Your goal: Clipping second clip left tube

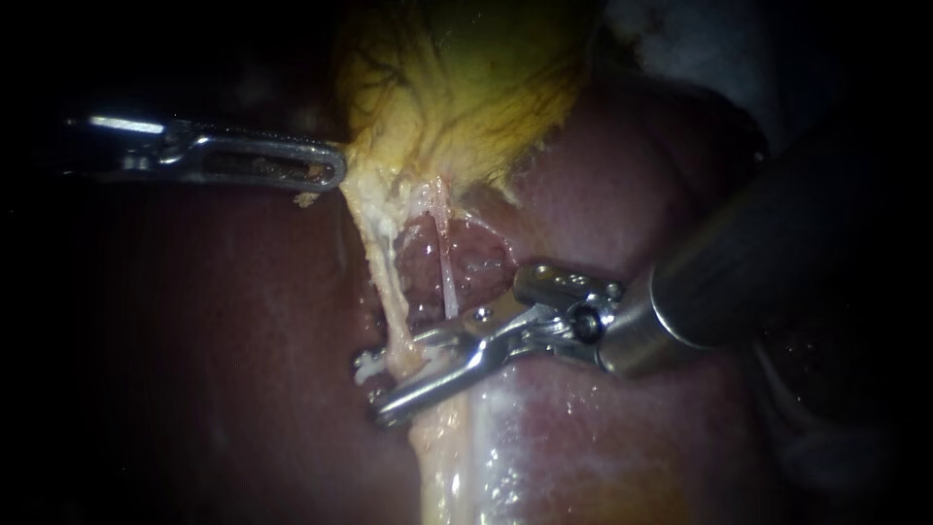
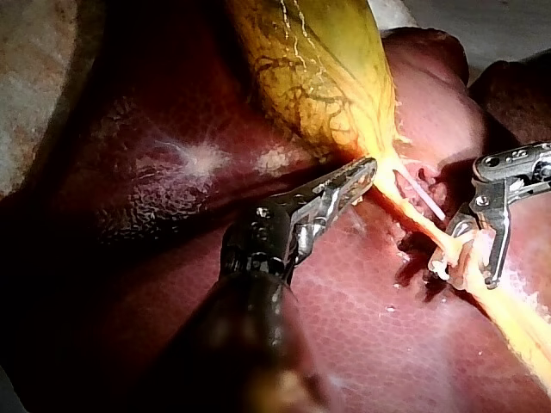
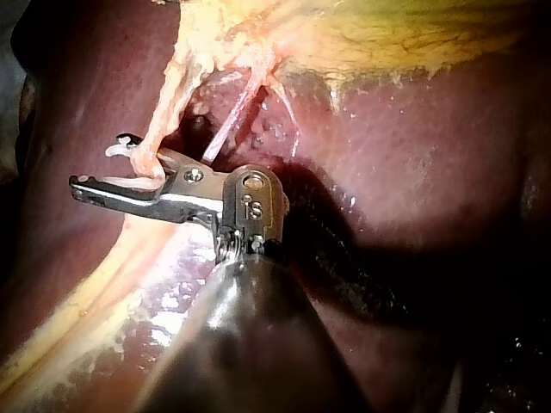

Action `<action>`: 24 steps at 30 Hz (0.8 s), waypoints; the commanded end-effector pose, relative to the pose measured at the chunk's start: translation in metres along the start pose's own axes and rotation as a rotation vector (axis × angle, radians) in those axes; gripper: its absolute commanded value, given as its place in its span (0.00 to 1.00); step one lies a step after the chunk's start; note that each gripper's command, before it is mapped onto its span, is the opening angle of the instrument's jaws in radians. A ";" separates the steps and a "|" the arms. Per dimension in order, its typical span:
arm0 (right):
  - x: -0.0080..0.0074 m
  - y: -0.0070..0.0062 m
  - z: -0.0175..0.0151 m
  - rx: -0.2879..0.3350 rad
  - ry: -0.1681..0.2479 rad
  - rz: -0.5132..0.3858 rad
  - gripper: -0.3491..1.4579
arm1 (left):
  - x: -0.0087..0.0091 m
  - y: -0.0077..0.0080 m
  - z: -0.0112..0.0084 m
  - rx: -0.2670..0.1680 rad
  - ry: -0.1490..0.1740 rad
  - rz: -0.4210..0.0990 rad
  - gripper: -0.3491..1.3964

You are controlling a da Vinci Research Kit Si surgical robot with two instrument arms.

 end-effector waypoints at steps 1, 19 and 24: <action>0.0000 0.0000 -0.0001 0.000 -0.001 0.000 0.45 | 0.0000 0.0000 0.0000 0.001 0.000 0.000 0.00; 0.0002 0.0006 -0.0006 -0.021 -0.009 -0.001 0.00 | -0.0001 0.0000 0.0000 -0.003 -0.001 -0.001 0.00; 0.0000 0.0007 -0.0007 -0.019 -0.012 -0.002 0.00 | -0.0001 0.0000 0.0000 -0.002 -0.001 -0.001 0.00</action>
